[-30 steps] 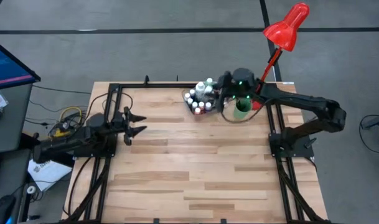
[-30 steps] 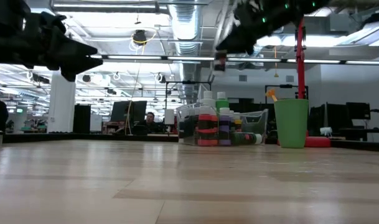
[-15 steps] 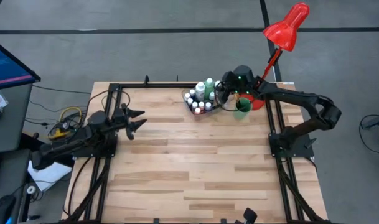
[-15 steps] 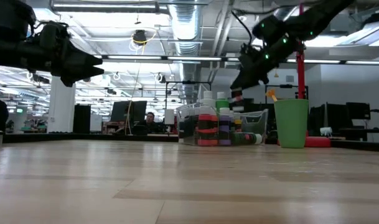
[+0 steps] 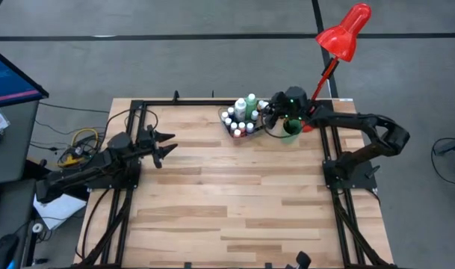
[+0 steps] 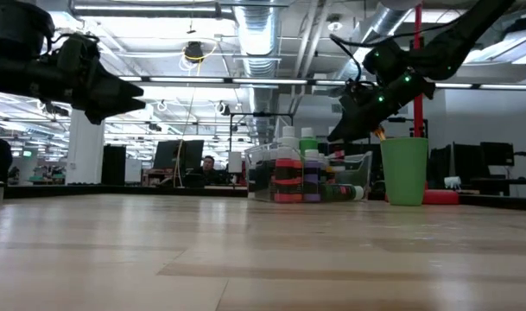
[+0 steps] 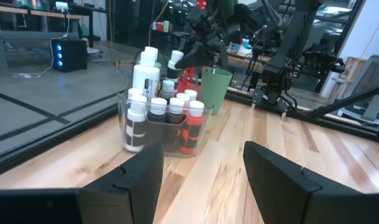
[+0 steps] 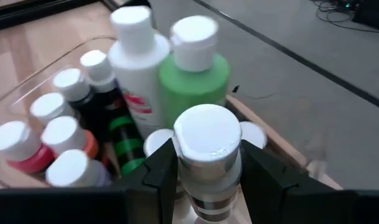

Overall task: Pick & Place Paint Supplies
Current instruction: Put the small white paint bottle into the transparent bin

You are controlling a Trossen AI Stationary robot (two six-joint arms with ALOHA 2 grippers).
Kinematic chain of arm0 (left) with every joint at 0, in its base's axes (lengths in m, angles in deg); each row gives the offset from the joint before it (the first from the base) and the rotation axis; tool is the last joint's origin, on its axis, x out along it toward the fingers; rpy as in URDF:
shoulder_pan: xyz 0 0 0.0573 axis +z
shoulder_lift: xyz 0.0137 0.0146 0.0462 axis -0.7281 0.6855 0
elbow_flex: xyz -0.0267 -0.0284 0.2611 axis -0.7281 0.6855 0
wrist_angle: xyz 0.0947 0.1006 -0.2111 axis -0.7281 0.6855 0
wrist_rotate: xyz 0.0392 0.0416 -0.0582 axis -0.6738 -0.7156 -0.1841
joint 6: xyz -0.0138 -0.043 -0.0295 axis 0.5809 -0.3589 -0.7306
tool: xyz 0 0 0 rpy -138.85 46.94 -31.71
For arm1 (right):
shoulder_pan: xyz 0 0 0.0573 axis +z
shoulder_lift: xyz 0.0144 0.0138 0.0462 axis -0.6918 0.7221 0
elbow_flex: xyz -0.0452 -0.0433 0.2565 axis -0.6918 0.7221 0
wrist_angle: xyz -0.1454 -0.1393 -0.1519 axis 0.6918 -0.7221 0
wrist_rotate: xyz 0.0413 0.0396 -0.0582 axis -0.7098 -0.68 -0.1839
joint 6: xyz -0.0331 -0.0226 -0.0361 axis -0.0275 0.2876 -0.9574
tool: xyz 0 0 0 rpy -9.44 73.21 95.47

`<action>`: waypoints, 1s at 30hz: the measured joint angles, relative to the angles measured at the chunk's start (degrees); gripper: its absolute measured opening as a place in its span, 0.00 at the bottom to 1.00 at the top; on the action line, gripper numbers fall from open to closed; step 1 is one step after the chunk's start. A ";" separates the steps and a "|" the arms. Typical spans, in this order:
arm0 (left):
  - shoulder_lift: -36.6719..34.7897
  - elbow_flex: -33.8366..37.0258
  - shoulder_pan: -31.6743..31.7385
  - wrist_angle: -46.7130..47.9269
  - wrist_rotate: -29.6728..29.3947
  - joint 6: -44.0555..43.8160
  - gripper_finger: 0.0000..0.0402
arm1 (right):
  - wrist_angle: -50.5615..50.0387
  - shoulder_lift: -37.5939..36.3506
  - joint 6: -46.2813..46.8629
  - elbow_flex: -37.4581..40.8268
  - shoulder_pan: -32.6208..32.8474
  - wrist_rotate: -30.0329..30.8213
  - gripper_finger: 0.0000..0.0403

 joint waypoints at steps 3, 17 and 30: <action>0.28 0.00 0.00 0.00 0.02 0.00 0.52 | 1.25 0.80 -0.01 0.72 0.29 -0.25 0.32; 0.25 0.00 -0.04 -0.33 0.02 0.00 0.52 | 7.57 10.16 2.56 0.84 1.18 -1.86 0.32; 0.23 0.00 -0.04 -0.77 0.04 0.00 0.52 | 10.42 14.99 4.34 0.45 1.18 -0.79 0.39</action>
